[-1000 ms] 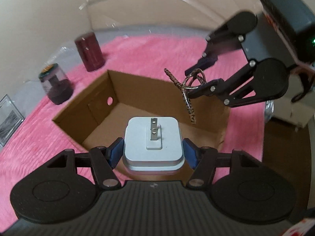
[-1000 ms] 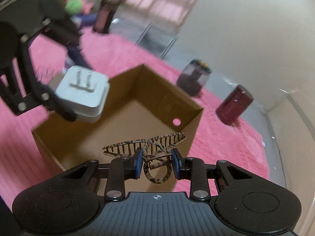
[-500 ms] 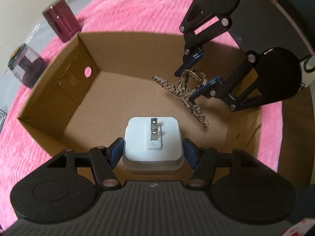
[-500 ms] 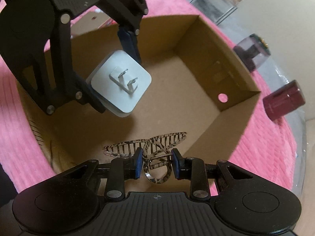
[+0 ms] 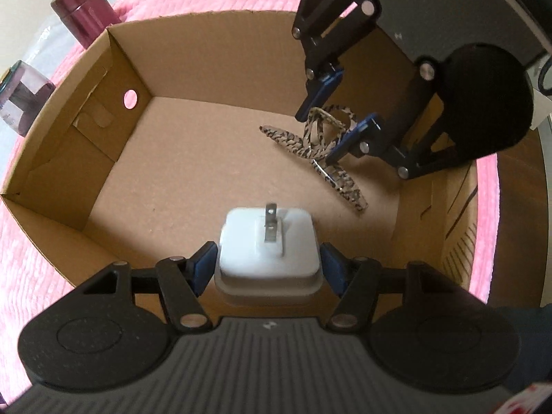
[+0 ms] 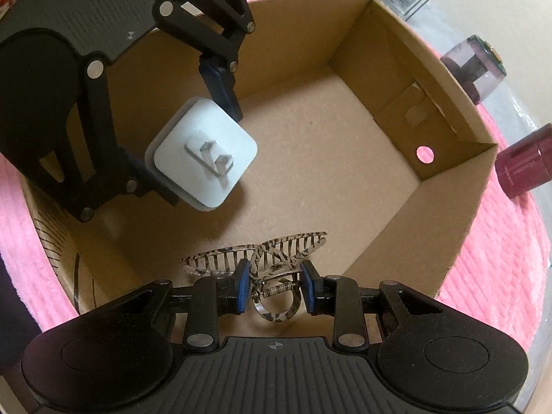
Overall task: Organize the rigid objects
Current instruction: 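Open both tools to drop the adapter and hair clip into the box, then move both tools back toward the remaining items on the bedspread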
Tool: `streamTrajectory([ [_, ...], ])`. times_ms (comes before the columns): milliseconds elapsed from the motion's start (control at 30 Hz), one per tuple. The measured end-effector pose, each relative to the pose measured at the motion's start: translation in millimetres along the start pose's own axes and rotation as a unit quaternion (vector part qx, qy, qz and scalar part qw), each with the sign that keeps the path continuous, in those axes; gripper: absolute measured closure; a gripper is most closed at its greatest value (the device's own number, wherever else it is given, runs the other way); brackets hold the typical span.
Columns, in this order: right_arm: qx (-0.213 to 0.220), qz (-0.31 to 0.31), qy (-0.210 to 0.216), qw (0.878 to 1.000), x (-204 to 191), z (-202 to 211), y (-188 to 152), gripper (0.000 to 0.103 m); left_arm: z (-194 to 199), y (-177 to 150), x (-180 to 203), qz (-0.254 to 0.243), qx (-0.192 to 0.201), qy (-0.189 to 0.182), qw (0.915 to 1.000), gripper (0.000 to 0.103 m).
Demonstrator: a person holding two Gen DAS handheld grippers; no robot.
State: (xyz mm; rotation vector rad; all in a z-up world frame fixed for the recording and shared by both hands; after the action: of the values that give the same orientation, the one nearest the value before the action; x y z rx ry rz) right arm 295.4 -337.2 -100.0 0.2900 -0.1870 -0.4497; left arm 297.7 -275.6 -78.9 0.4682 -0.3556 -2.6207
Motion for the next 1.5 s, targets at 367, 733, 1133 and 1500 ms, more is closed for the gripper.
streamTrajectory([
  [367, 0.047, -0.041, -0.05, 0.997, 19.0, 19.1, 13.0, 0.076, 18.7, -0.3, -12.0, 0.042, 0.039, 0.004, 0.9983, 0.044],
  [733, 0.196, -0.183, -0.106, 0.958, 2.1, 98.0, 22.2, 0.076, 107.2, -21.0, -30.9, 0.15, 0.155, 0.039, 0.9758, 0.044],
  [1133, 0.339, -0.231, -0.107, 0.906, -103.1, 170.9, 68.0, 0.059, 174.1, -126.1, -45.6, 0.252, 0.199, 0.105, 0.9412, 0.038],
  [1500, 0.371, -0.229, -0.103, 0.894, -191.8, 126.5, 111.0, 0.035, 186.5, -272.4, -50.6, 0.373, 0.177, 0.19, 0.8909, 0.029],
])
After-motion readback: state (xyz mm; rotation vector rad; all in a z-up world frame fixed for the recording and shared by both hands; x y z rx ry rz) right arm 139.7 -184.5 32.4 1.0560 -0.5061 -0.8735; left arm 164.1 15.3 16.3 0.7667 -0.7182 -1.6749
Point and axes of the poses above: each gripper's, at about its wrist camera, not at the fingertips, and z roughly against the way its jaws point, x to its right, y to its top, the point moved 6 cm from there along -z, roughly the way its jaws point, and after that the axes turned 6 degrees about y, right-handed, at the moved point
